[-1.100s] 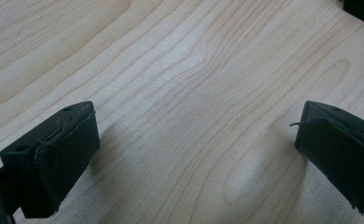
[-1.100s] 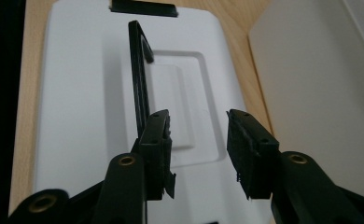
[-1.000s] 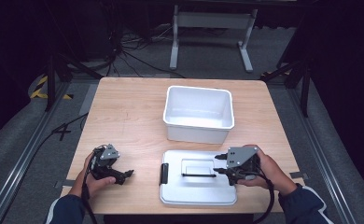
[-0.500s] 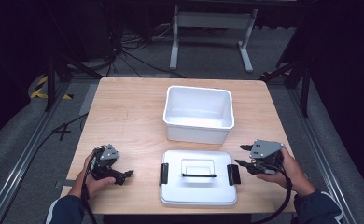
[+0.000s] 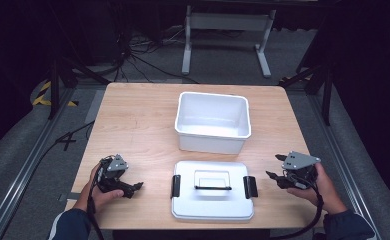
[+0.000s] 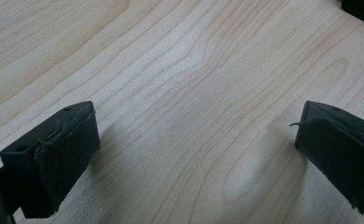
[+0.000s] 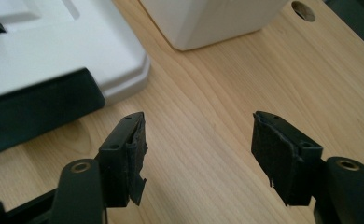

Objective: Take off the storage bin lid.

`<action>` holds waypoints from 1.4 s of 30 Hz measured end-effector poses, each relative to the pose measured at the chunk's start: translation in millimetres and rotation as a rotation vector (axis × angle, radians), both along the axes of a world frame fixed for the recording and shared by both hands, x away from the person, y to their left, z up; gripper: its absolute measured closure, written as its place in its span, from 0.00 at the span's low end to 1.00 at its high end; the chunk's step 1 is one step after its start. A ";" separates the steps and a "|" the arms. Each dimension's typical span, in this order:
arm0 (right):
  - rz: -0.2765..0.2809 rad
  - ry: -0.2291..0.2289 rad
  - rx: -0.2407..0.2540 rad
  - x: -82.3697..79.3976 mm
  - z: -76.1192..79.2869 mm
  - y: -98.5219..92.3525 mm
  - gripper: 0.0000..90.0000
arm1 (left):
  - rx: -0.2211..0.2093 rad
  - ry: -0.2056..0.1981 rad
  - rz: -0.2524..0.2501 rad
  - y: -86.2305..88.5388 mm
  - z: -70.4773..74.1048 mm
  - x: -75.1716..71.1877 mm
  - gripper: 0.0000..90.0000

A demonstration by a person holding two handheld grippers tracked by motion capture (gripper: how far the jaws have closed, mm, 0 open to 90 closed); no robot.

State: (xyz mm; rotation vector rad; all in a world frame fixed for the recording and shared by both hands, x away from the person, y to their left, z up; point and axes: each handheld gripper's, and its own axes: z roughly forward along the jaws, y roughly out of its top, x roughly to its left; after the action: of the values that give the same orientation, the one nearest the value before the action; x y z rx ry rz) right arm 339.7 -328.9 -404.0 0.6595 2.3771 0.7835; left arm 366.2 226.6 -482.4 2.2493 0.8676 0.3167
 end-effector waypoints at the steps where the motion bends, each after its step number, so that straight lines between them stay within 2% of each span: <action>1: -0.001 0.000 0.000 -0.5 -1.7 -2.2 0.40 | 0.000 0.000 0.000 0.0 0.0 0.0 0.00; 6: -0.030 0.010 0.022 -2.6 -12.4 -12.8 0.38 | 0.000 0.000 0.000 0.0 0.0 0.0 0.00; 10: -0.078 0.022 0.026 -3.4 -27.2 -24.9 0.34 | 0.000 0.000 0.000 0.0 0.0 0.0 0.00; 12: -0.121 0.045 0.058 -2.9 -35.5 -32.9 0.33 | 0.001 -0.001 -0.004 0.1 0.0 0.4 0.00; 15: -0.140 0.059 0.073 -3.5 -40.8 -37.8 0.32 | 0.002 -0.001 -0.005 0.1 0.0 0.5 0.00; 16: -0.162 0.060 0.083 -4.3 -45.4 -42.5 0.32 | 0.002 -0.001 -0.004 0.0 0.0 0.5 0.00; 18: -0.169 0.063 0.097 -4.7 -47.6 -45.0 0.31 | 0.002 -0.001 -0.005 0.0 0.0 0.5 0.00; 20: -0.211 0.057 0.096 -5.6 -53.0 -48.8 0.29 | 0.002 -0.002 -0.006 0.0 0.0 0.7 0.00; 21: -0.232 0.046 0.125 -6.6 -56.2 -52.3 0.29 | 0.002 -0.002 -0.006 -0.1 0.0 0.8 0.00; 24: -0.244 0.073 0.224 -9.5 -62.0 -62.5 0.29 | 0.002 0.002 -0.004 -0.6 0.1 0.9 0.00; 28: -0.257 0.132 0.274 -7.3 -63.1 -69.6 0.28 | 0.002 0.002 -0.003 -0.6 0.1 0.9 0.00; 31: -0.262 0.154 0.285 -5.7 -63.0 -71.0 0.28 | 0.004 0.002 -0.004 -0.5 0.2 0.8 0.00; 42: -0.256 0.156 0.286 -4.0 -63.4 -70.5 0.26 | 0.008 -0.003 -0.002 -0.5 0.3 0.5 0.00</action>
State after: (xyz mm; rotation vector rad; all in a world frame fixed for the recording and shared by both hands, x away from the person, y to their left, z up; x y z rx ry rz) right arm 335.8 -399.4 -467.4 1.1551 2.2717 0.9967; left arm 366.8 226.2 -482.0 2.2557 0.8640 0.3235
